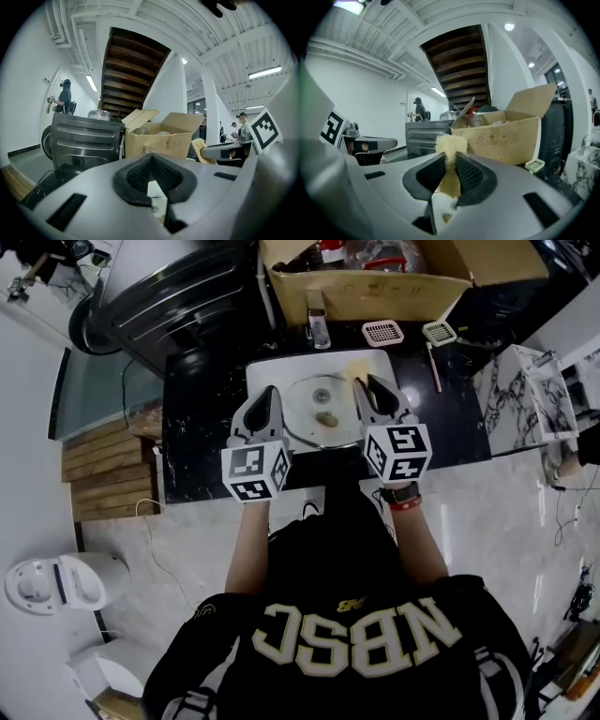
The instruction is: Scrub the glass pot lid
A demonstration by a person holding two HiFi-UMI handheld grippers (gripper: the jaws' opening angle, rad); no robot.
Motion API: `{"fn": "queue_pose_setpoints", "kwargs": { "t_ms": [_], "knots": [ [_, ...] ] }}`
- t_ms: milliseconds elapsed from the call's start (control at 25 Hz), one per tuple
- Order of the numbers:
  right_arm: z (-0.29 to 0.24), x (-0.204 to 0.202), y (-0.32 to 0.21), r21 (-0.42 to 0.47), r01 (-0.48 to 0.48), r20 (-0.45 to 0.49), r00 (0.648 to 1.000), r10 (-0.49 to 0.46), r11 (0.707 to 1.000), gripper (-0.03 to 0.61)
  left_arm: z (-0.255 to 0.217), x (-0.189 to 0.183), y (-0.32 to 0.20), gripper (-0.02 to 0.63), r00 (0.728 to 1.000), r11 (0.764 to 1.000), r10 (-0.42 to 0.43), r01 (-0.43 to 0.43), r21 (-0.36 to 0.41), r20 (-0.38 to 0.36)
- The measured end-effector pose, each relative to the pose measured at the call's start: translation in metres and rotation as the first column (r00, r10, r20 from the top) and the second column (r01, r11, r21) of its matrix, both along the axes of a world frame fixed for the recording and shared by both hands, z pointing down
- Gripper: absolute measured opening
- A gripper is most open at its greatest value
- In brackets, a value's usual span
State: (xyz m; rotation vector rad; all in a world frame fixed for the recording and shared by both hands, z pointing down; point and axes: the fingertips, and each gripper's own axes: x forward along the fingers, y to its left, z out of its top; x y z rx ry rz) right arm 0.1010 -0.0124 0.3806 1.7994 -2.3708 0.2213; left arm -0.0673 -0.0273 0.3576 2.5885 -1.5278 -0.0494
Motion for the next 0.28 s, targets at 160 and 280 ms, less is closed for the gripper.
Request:
{"fn": "queue_pose_setpoints", "kwargs": {
  "t_ms": [160,280],
  "knots": [
    [0.014,-0.004,-0.003,-0.046,0.051,-0.002,0.999,-0.051,0.998,0.074,0.007,0.001,-0.005,0.014,1.000,1.000,-0.014,0.014,-0.013,0.011],
    [0.027,-0.008,-0.003,-0.086,0.097,-0.023,0.995,-0.099,0.992,0.074,0.016,0.001,-0.006,0.014,0.999,0.999,-0.015,0.016,-0.034,0.029]
  ]
}}
